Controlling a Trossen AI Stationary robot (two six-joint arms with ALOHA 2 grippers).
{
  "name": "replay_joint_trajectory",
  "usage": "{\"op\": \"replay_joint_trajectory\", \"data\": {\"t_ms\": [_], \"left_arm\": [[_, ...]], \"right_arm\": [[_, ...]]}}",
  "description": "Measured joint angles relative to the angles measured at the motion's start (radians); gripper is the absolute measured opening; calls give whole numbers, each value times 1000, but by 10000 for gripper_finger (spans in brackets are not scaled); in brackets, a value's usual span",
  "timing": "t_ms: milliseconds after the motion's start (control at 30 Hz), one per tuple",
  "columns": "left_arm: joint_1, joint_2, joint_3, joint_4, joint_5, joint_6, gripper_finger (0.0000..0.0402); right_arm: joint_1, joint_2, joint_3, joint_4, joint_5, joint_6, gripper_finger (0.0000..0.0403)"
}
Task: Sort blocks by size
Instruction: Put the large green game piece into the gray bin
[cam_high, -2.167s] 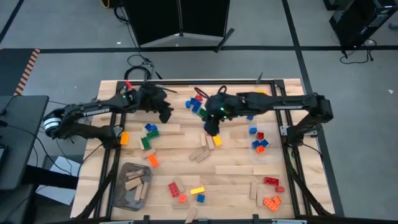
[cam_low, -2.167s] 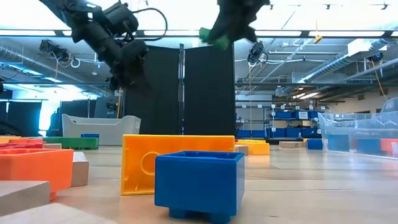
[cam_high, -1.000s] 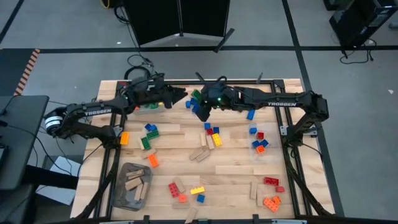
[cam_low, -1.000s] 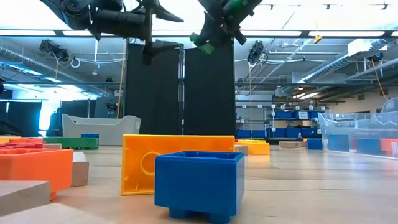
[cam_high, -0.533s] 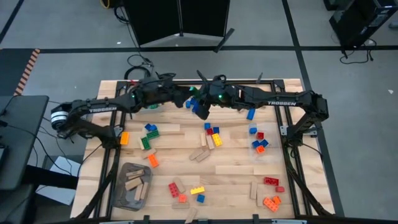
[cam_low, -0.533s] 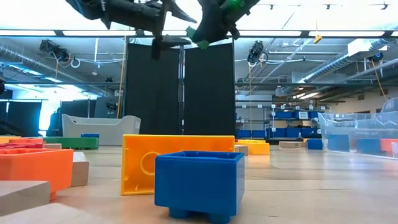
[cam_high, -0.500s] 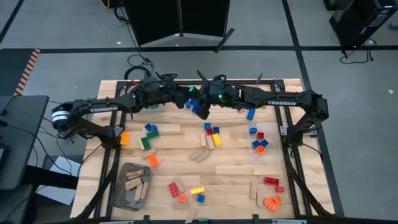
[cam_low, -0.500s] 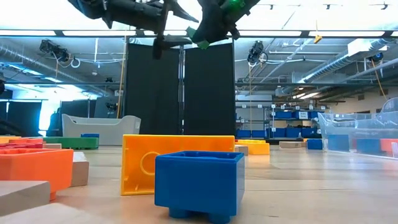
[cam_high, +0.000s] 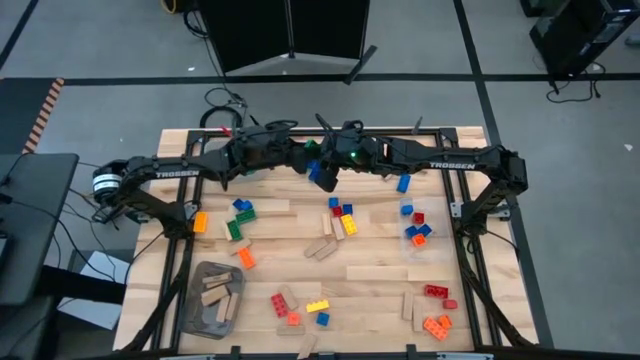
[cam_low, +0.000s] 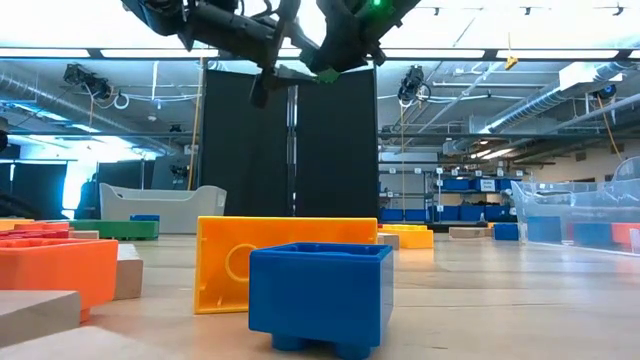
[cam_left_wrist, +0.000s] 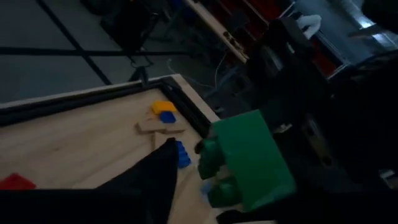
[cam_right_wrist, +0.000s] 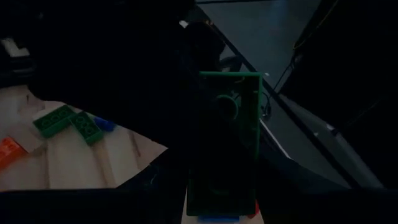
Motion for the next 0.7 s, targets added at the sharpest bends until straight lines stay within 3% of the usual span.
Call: {"op": "replay_joint_trajectory", "data": {"t_ms": [200,500,700], "left_arm": [[1,0,0,22,-10,13,93],[28,-5,0,2,-14,53,94],[164,-116,-1,-338,-23,55,94]], "right_arm": [[0,0,0,-1,16,-7,178],[0,-9,1,-134,1,37,257],[-12,-42,1,-352,3,130,290]]}}
